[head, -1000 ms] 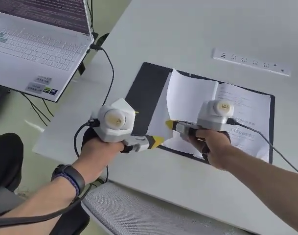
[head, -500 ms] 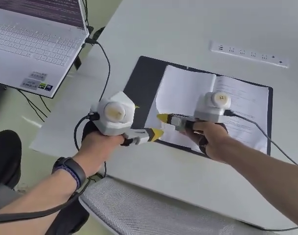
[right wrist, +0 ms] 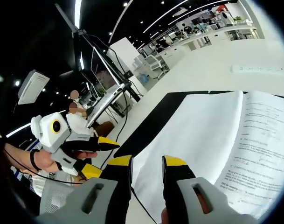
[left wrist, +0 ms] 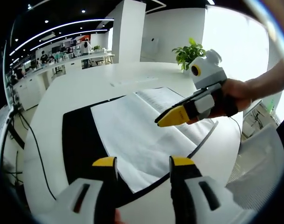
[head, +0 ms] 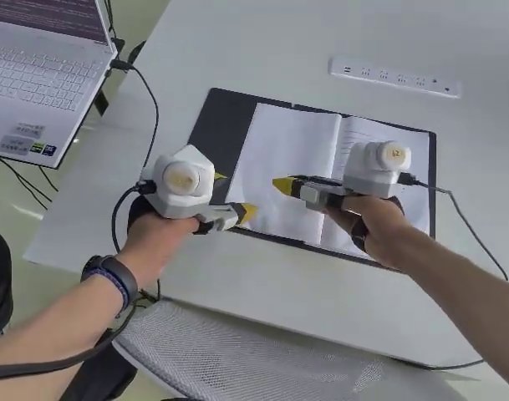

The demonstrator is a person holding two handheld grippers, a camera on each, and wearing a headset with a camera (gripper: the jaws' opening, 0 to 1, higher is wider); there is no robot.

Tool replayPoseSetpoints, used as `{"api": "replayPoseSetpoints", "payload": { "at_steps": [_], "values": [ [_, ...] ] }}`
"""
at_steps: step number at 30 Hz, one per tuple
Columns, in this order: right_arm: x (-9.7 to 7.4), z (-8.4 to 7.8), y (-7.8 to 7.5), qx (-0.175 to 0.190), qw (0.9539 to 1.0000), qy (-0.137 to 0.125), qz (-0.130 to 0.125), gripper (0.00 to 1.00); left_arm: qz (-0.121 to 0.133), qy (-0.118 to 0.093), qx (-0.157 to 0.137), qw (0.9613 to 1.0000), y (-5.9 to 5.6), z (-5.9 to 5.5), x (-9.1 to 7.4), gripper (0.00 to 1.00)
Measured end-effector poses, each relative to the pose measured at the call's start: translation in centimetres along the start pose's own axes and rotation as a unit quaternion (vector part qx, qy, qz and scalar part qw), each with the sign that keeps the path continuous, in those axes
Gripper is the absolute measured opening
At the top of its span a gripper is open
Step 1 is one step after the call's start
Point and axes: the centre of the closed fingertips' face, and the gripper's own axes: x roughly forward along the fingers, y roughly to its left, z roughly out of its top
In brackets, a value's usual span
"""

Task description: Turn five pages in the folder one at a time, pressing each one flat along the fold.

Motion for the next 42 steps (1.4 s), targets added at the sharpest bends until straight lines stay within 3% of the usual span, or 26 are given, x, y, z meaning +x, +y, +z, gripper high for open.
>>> {"api": "replayPoseSetpoints", "payload": {
  "at_steps": [10, 21, 27, 42],
  "values": [
    [-3.2, 1.6, -3.0, -0.001, 0.9994, -0.022, -0.027, 0.23, -0.001, 0.019, 0.006, 0.9998, 0.3, -1.1, 2.0, 0.32],
    [-3.9, 1.2, -4.8, 0.004, 0.9993, -0.020, -0.032, 0.22, 0.007, 0.062, 0.011, 0.9980, 0.2, -4.3, 3.4, 0.24],
    [-3.7, 1.1, -5.4, 0.003, 0.9996, -0.010, -0.028, 0.21, 0.020, 0.089, 0.042, 0.9950, 0.4, -6.1, 3.7, 0.21],
    [-2.3, 1.6, -6.9, 0.000, 0.9999, 0.004, -0.011, 0.17, 0.027, 0.078, 0.042, 0.9957, 0.3, -5.9, 3.6, 0.23]
  ]
}}
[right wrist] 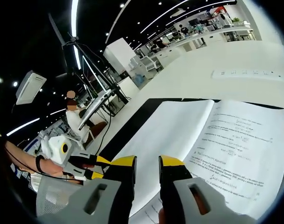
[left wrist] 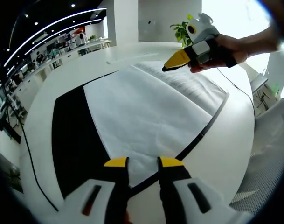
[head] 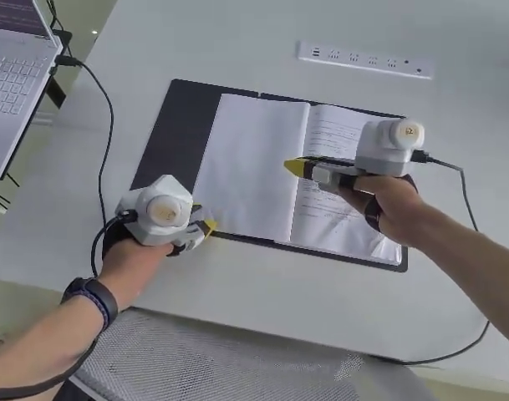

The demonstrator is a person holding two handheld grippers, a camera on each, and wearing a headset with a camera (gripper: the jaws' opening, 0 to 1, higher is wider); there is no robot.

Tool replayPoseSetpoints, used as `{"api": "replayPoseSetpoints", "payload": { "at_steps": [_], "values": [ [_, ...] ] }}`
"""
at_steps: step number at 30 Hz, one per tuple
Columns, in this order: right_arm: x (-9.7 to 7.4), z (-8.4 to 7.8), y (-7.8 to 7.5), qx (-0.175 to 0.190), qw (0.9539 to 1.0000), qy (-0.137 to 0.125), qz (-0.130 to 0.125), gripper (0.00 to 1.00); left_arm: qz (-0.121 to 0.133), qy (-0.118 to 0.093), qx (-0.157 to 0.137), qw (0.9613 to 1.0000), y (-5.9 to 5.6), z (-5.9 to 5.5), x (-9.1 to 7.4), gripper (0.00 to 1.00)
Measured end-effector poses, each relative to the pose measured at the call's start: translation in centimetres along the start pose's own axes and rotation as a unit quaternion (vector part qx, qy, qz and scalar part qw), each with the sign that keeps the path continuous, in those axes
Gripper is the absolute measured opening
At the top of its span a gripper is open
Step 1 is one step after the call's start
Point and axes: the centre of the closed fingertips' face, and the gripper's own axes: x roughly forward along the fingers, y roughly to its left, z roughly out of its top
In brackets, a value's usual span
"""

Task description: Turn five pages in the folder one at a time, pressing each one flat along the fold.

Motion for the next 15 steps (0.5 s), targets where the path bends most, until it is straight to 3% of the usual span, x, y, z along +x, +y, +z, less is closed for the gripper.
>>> {"api": "replayPoseSetpoints", "payload": {
  "at_steps": [15],
  "values": [
    [1.4, -0.7, -2.1, 0.012, 0.9998, 0.008, 0.014, 0.11, -0.002, -0.002, -0.014, 0.9999, 0.1, 0.1, 0.0, 0.23]
  ]
}}
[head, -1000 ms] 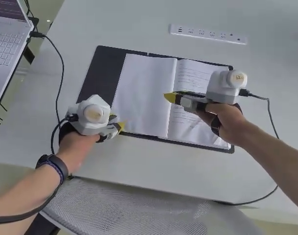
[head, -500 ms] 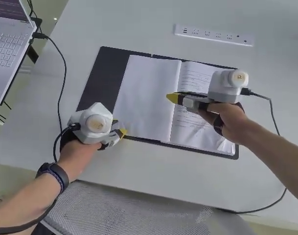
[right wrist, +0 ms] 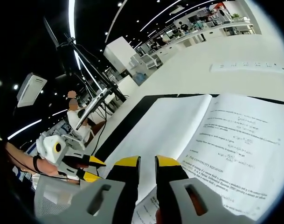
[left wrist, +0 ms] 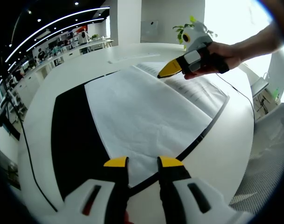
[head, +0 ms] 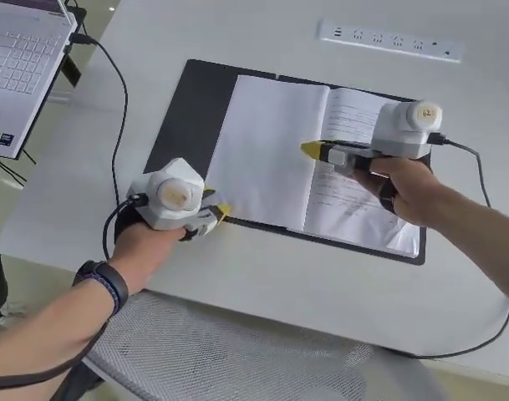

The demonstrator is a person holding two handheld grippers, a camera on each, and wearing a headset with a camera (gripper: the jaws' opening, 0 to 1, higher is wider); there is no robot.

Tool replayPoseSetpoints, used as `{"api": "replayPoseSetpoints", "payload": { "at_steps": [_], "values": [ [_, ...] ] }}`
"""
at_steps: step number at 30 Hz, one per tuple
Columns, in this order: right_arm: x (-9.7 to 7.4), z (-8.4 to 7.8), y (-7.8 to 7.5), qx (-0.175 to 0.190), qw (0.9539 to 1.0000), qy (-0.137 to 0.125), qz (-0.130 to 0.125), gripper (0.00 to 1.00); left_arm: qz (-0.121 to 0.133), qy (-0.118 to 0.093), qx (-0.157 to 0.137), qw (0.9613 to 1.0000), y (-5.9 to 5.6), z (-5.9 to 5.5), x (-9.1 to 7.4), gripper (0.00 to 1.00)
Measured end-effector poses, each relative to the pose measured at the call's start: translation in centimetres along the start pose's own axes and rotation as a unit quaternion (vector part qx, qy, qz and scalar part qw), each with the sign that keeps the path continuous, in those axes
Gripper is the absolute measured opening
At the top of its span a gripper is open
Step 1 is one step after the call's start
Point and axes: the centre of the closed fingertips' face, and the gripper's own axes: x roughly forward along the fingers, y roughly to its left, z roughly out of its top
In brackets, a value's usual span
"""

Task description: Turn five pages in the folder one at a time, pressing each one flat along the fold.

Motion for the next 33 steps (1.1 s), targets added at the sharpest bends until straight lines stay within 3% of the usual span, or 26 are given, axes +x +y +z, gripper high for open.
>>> {"api": "replayPoseSetpoints", "payload": {
  "at_steps": [5, 12, 23, 28, 33],
  "values": [
    [0.4, -0.8, -0.7, -0.004, 1.0000, 0.006, -0.004, 0.07, 0.003, -0.001, -0.001, 1.0000, -0.1, 0.1, -0.2, 0.23],
    [0.4, -0.4, -1.4, 0.002, 1.0000, -0.004, 0.002, 0.00, 0.005, -0.001, -0.004, 1.0000, -0.1, 0.3, -0.4, 0.23],
    [1.6, 2.1, -3.3, 0.018, 0.9995, -0.026, -0.002, 0.00, 0.006, -0.001, -0.009, 0.9999, 0.0, 0.3, -0.3, 0.23],
    [2.3, 3.7, -5.7, 0.042, 0.9982, -0.043, -0.006, 0.00, 0.006, -0.002, -0.013, 0.9999, 0.0, 0.3, -0.3, 0.23],
    [2.9, 4.6, -6.7, 0.041, 0.9983, -0.041, -0.008, 0.00, 0.006, -0.002, -0.014, 0.9999, 0.0, 0.3, -0.3, 0.23]
  ]
}}
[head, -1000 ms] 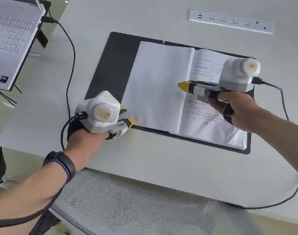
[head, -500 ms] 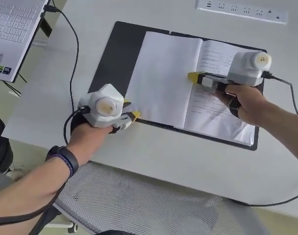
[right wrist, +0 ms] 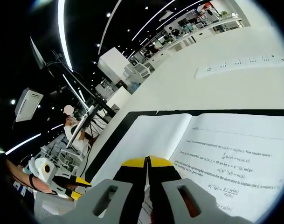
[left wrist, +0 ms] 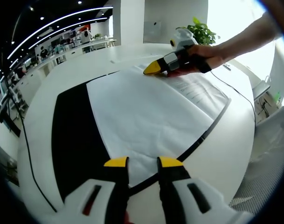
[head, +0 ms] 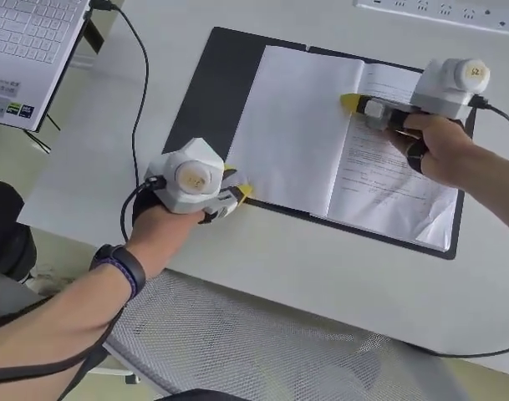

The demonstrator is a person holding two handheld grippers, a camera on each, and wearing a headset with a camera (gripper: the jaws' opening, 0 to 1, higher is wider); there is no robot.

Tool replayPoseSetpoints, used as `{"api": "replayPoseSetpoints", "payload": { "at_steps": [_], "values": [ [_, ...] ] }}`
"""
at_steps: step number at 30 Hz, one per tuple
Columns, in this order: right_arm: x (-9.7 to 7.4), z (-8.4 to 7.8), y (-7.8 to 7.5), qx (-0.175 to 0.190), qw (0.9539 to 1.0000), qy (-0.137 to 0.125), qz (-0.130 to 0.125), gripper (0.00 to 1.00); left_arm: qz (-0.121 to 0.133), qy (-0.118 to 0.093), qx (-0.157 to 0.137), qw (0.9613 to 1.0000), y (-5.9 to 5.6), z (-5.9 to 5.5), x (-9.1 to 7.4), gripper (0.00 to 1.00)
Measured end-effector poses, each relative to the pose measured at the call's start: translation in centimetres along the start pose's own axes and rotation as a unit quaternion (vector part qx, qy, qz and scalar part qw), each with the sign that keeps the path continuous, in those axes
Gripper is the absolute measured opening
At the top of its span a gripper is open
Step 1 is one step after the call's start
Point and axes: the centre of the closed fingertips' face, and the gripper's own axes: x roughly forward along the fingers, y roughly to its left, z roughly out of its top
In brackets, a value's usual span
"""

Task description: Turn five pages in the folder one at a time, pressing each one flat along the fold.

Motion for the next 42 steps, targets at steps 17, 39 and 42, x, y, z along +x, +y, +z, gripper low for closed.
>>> {"api": "replayPoseSetpoints", "payload": {
  "at_steps": [17, 39, 42],
  "values": [
    [1.6, 3.4, -2.9, 0.046, 0.9976, -0.042, -0.029, 0.00, -0.001, 0.000, -0.007, 1.0000, 0.3, 0.0, 0.2, 0.20],
    [2.1, 5.1, -5.1, 0.109, 0.9883, -0.096, -0.046, 0.00, 0.000, -0.003, -0.012, 0.9999, 0.2, -0.1, 0.2, 0.22],
    [1.9, 3.9, -4.0, 0.104, 0.9903, -0.087, -0.029, 0.00, 0.000, -0.003, -0.012, 0.9999, 0.2, -0.1, 0.1, 0.22]
  ]
}}
